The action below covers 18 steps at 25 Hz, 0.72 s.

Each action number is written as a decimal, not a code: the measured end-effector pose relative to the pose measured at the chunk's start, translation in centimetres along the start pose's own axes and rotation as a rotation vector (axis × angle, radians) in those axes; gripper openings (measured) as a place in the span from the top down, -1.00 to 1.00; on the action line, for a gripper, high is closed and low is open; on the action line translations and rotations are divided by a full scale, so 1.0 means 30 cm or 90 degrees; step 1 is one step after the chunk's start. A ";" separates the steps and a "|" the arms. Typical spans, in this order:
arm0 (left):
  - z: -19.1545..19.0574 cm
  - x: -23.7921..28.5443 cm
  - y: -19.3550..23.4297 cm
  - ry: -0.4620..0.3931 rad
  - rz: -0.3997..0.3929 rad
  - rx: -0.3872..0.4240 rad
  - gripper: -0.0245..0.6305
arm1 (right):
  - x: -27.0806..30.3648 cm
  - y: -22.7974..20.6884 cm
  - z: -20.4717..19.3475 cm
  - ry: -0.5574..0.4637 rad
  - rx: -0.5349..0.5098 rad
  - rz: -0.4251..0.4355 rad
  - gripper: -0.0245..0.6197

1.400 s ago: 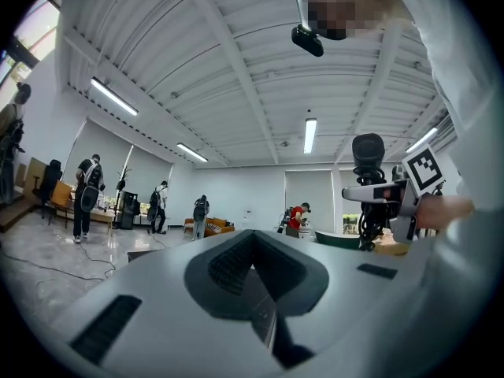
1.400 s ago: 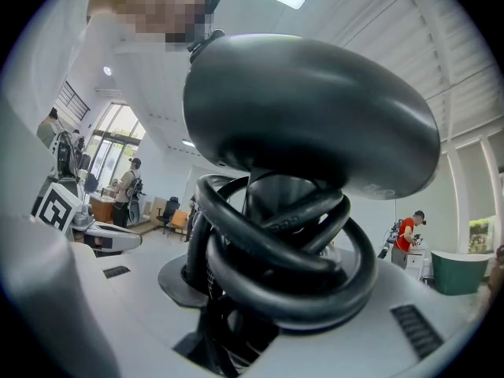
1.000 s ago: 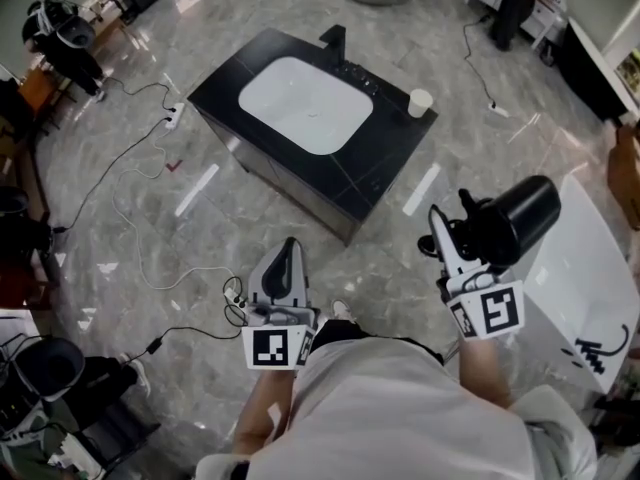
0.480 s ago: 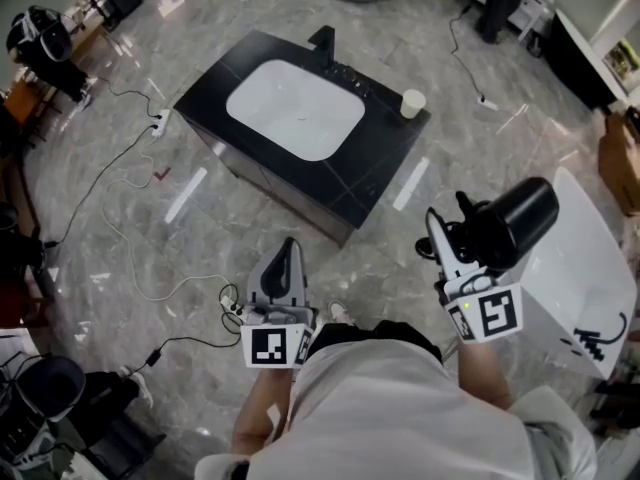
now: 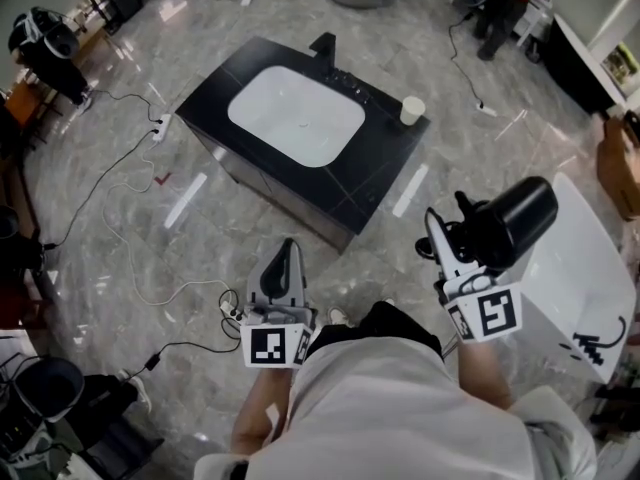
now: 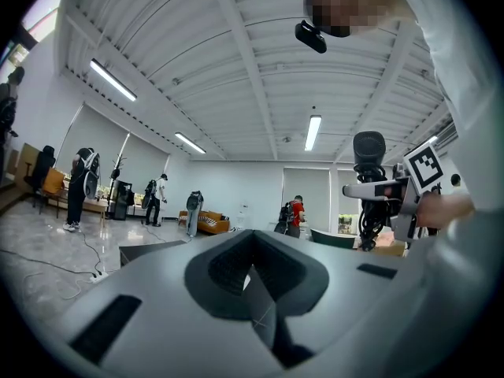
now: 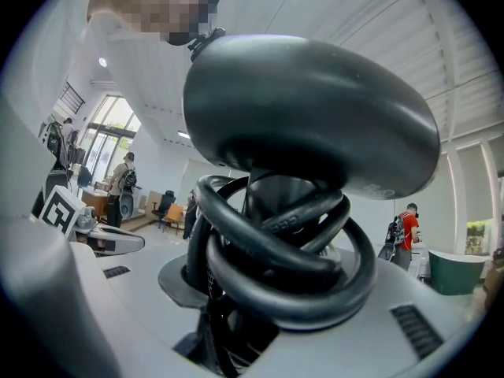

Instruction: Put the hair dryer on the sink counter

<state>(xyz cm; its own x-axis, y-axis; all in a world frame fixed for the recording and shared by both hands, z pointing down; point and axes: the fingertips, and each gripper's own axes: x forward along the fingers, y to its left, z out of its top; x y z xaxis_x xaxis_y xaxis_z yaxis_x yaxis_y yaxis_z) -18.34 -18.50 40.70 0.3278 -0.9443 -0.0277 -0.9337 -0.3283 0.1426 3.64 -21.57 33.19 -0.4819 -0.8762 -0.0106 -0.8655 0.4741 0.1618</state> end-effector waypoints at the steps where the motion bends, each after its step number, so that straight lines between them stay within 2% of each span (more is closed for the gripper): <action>1: 0.003 0.003 0.001 -0.001 0.001 0.002 0.92 | 0.002 -0.003 -0.001 -0.001 0.002 0.000 0.27; 8: 0.019 0.032 -0.018 0.002 0.012 0.020 0.92 | 0.025 -0.049 0.001 -0.016 0.013 0.009 0.27; 18: 0.026 0.132 -0.054 0.003 0.053 0.029 0.93 | 0.112 -0.167 -0.032 -0.019 0.030 0.041 0.27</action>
<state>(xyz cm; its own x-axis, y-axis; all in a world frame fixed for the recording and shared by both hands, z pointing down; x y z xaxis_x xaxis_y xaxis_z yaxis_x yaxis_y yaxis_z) -15.62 -21.73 39.59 0.2494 -0.9683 -0.0130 -0.9634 -0.2494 0.0986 6.50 -26.96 33.30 -0.5399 -0.8412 -0.0309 -0.8378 0.5335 0.1159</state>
